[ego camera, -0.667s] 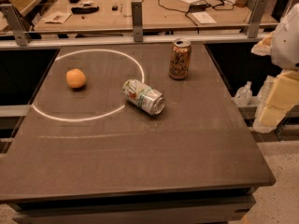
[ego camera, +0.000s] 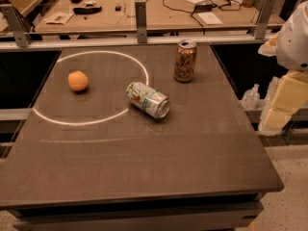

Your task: Place 7up can upright

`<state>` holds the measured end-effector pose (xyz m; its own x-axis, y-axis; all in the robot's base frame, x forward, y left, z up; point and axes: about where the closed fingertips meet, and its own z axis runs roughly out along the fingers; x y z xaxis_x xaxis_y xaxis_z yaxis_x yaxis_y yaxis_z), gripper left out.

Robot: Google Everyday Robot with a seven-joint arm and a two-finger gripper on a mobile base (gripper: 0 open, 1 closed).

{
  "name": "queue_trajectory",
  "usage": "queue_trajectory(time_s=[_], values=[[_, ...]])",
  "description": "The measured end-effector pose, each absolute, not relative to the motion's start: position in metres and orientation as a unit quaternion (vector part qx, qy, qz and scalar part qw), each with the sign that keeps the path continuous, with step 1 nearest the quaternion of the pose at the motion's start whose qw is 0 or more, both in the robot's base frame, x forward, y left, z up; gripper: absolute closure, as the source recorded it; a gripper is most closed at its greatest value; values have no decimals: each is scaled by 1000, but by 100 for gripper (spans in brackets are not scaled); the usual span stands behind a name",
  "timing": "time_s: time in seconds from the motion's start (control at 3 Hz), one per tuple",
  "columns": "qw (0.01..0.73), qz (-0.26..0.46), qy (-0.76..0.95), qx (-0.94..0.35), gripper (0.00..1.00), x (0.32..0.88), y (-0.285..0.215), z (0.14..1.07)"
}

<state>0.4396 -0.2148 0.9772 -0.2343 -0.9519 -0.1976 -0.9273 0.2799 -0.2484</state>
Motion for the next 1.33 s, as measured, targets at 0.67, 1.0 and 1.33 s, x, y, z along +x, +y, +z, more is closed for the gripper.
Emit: queue_trajectory(time_s=[0.67,1.0,1.33], values=[[86,-58,827,-553,0,453,-202,953],[73,-45,855,-511,0,460,-200,940],[79,-29,886,-456,0,464,-203,933]])
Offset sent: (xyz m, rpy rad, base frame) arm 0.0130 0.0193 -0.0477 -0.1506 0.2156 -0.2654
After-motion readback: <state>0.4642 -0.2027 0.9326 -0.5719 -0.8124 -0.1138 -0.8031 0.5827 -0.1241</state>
